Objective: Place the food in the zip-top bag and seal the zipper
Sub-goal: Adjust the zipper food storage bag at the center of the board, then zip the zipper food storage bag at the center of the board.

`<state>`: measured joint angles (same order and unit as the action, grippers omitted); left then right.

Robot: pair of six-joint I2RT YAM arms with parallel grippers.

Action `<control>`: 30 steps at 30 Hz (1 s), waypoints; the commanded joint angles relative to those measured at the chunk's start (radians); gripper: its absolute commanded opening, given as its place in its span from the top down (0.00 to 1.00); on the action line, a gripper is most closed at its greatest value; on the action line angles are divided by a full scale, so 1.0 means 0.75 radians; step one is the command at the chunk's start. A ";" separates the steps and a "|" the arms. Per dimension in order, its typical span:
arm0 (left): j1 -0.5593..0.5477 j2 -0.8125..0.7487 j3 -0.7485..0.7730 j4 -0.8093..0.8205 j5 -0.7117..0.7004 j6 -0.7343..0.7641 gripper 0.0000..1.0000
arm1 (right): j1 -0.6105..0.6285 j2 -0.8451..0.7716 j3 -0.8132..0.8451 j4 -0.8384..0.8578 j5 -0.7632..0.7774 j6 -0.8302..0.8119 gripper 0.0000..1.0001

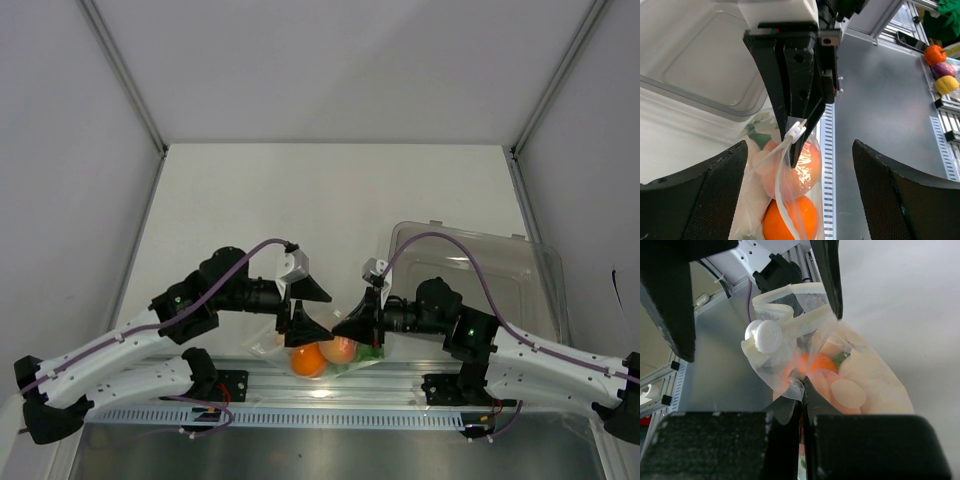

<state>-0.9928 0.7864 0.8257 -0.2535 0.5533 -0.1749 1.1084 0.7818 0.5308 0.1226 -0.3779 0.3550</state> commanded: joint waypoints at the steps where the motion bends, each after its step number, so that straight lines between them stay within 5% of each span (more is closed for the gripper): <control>1: -0.006 0.003 -0.021 0.023 0.121 -0.006 0.15 | -0.017 -0.052 0.041 0.039 -0.046 -0.019 1.00; 8: -0.006 -0.061 -0.150 0.084 0.095 -0.063 0.28 | -0.040 -0.077 0.045 0.021 -0.069 -0.017 1.00; 20: -0.006 -0.075 -0.132 0.037 0.060 -0.131 0.90 | -0.044 -0.050 0.049 0.002 -0.055 -0.001 0.99; 23: -0.006 -0.105 -0.121 0.003 0.003 -0.141 0.96 | -0.044 -0.050 0.067 -0.065 -0.018 -0.017 0.65; 30: -0.006 -0.132 -0.117 -0.004 -0.020 -0.149 0.99 | -0.044 -0.055 0.161 -0.222 -0.044 -0.095 0.58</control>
<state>-0.9928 0.6968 0.7101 -0.2729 0.5449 -0.2668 1.0779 0.7460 0.5827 0.0082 -0.4053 0.3279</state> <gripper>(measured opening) 0.009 0.421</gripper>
